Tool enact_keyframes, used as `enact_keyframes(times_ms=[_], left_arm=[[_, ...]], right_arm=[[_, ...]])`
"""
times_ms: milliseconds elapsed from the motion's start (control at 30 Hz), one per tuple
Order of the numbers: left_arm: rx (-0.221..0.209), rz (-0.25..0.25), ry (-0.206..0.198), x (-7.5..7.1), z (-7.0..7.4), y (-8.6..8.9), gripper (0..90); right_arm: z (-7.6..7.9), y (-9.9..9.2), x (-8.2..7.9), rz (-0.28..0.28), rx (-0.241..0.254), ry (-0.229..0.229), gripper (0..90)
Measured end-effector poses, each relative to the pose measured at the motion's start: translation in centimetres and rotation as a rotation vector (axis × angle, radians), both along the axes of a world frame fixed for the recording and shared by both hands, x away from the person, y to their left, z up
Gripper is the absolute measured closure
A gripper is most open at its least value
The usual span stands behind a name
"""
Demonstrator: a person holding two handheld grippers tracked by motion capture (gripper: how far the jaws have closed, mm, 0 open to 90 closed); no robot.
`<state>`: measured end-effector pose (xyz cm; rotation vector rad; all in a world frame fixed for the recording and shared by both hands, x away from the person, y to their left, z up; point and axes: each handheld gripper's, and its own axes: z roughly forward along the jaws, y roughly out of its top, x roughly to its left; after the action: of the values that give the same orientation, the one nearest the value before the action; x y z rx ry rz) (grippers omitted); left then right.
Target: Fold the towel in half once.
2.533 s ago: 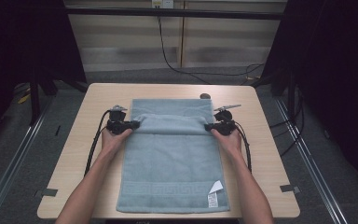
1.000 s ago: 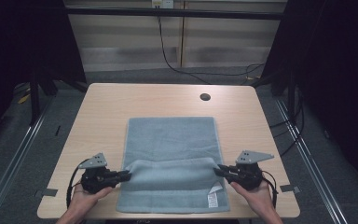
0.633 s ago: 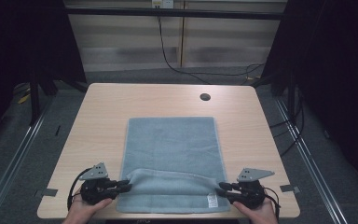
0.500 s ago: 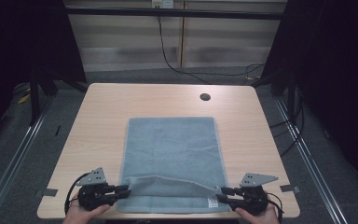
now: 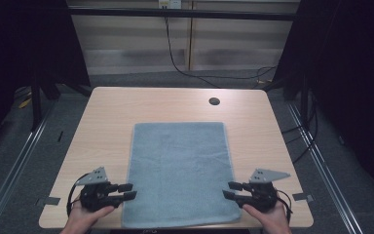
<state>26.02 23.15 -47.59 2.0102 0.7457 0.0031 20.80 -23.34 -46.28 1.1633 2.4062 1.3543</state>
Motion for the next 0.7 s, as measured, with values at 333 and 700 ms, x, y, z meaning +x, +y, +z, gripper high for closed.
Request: enact_keyframes(times_ms=[333,700], left_arm=[[0.076,0.089,-0.006,7.9,-0.7,-2.4,61.2],[0.083,0.151,-0.033,12.1,-1.9,-3.3,59.6]], right_arm=[[-0.8,2.3,8.0,-0.016,-0.038,0.003,53.6],[-2.7,4.7,13.8,-0.035,-0.101,0.052,53.2]])
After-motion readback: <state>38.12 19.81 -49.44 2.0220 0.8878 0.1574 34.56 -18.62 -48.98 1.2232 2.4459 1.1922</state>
